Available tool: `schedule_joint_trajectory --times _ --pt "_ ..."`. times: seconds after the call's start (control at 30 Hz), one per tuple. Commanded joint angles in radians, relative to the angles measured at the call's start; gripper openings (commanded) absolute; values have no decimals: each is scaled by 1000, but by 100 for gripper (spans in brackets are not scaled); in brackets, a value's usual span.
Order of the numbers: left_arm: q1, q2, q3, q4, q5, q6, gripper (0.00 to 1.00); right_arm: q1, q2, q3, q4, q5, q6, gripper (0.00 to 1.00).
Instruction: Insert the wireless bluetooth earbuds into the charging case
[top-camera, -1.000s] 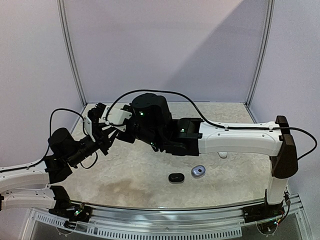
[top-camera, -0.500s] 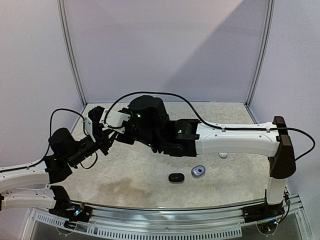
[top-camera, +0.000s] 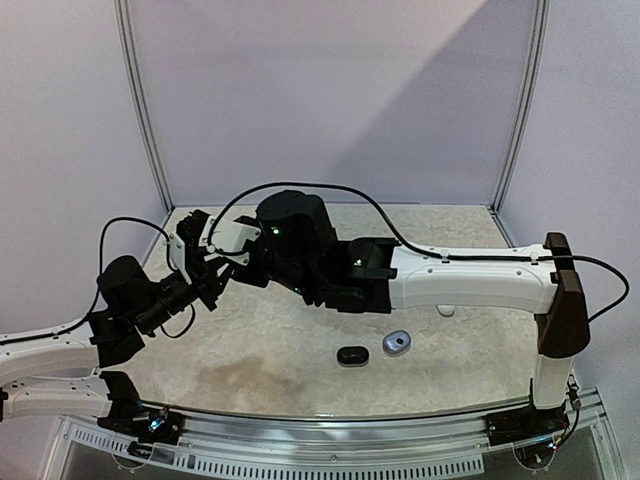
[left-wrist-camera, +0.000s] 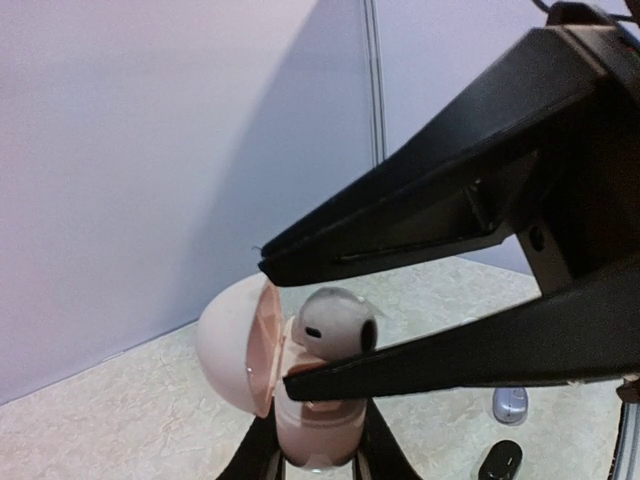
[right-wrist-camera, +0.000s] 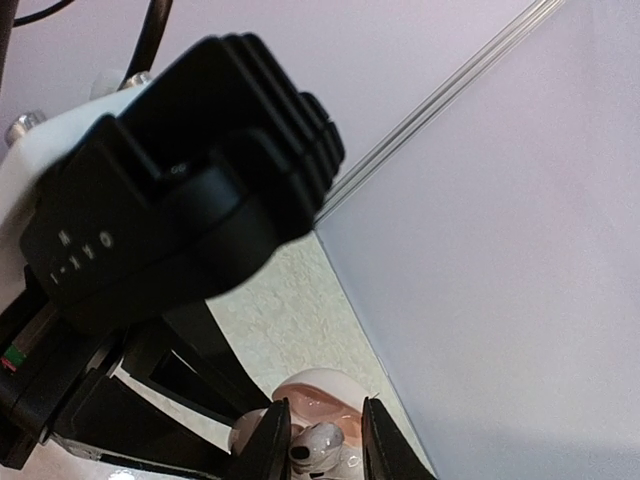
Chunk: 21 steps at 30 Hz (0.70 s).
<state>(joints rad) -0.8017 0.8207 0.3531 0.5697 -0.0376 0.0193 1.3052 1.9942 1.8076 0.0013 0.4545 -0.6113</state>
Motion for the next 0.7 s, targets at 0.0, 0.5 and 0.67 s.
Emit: schedule_joint_trajectory --times 0.0,0.5,0.67 --pt "-14 -6 11 59 5 6 0 1 33 20 -75 0 11 26" --pt "-14 -9 7 56 7 -2 0 0 69 94 -163 -59 47 31" --pt "-14 -10 1 44 6 -15 0 1 59 114 -175 -74 62 40"
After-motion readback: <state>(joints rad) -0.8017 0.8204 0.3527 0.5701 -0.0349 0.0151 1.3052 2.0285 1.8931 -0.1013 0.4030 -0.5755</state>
